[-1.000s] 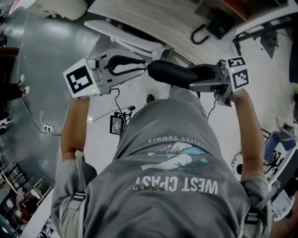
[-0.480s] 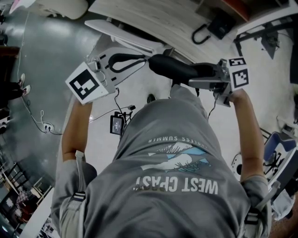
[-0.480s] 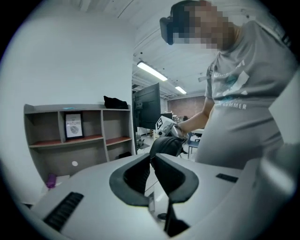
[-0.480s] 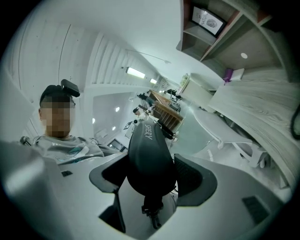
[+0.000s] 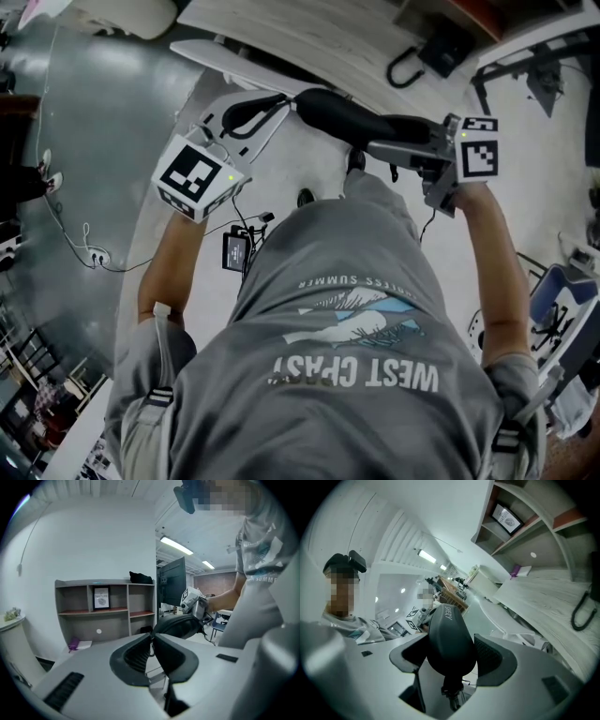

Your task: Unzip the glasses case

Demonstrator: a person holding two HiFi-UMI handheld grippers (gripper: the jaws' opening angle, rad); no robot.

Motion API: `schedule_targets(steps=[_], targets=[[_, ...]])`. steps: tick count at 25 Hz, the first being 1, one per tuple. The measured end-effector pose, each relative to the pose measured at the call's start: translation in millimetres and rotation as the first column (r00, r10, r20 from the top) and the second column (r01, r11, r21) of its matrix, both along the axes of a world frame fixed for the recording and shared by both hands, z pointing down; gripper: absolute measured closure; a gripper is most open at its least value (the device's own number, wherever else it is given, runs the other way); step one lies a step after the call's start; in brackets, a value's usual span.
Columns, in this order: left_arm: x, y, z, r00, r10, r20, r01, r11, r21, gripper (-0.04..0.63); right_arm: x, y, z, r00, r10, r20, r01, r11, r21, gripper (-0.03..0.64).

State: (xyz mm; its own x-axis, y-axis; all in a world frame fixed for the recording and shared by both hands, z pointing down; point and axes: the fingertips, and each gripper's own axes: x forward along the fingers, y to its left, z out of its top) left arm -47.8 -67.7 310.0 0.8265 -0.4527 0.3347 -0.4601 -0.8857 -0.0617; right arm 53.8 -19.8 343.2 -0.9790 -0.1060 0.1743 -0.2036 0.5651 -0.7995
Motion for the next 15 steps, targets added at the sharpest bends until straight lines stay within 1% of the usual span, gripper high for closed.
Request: schedule_targets(steps=[2, 3, 4, 5, 6, 7, 8, 10, 11, 12, 13, 15], targets=[[-2, 1, -4, 0.999, -0.015, -0.029, 0.015, 1.000, 0.000, 0.572, -3, 0, -5, 1.000, 0.000, 0.017, 0.000, 1.000, 0.005, 0.307], [-3, 2, -6, 0.998, -0.016, -0.058, 0.014, 1.000, -0.018, 0.572, -3, 1, -5, 1.000, -0.005, 0.025, 0.005, 1.000, 0.001, 0.307], [-4, 2, -7, 0.995, -0.013, -0.100, 0.008, 0.998, -0.056, 0.572, -3, 3, -4, 1.000, -0.012, 0.028, 0.012, 1.000, -0.005, 0.307], [-4, 3, -8, 0.988, -0.011, -0.152, -0.006, 0.994, -0.111, 0.572, -2, 5, -2, 0.999, -0.022, 0.027, 0.022, 1.000, -0.008, 0.305], [-5, 3, -9, 0.978, -0.011, -0.207, -0.026, 0.984, -0.174, 0.572, -1, 7, 0, 0.999, -0.034, 0.021, 0.034, 0.999, -0.004, 0.307], [-5, 3, -10, 0.965, -0.012, -0.263, -0.054, 0.969, -0.240, 0.572, 0, 9, 1, 0.999, -0.047, 0.014, 0.047, 0.999, 0.009, 0.307], [-6, 3, -10, 0.946, -0.011, -0.324, -0.093, 0.948, -0.305, 0.573, 0, 9, 3, 0.998, -0.059, 0.005, 0.059, 0.998, 0.026, 0.306], [-8, 5, -13, 0.891, -0.018, -0.454, -0.194, 0.889, -0.415, 0.578, 0, 10, 7, 0.997, -0.082, -0.016, 0.083, 0.995, 0.063, 0.307], [-9, 5, -15, 0.864, -0.025, -0.504, -0.237, 0.862, -0.449, 0.578, 0, 11, 8, 0.995, -0.093, -0.025, 0.094, 0.992, 0.079, 0.307], [-9, 6, -16, 0.846, -0.028, -0.533, -0.264, 0.845, -0.464, 0.578, -1, 13, 8, 0.994, -0.103, -0.029, 0.105, 0.991, 0.089, 0.307], [-8, 7, -18, 0.837, -0.025, -0.546, -0.280, 0.838, -0.468, 0.578, -1, 15, 8, 0.993, -0.112, -0.028, 0.114, 0.989, 0.092, 0.307], [-7, 9, -23, 0.825, -0.016, -0.565, -0.302, 0.832, -0.465, 0.578, -1, 18, 6, 0.992, -0.125, -0.011, 0.126, 0.988, 0.086, 0.307]])
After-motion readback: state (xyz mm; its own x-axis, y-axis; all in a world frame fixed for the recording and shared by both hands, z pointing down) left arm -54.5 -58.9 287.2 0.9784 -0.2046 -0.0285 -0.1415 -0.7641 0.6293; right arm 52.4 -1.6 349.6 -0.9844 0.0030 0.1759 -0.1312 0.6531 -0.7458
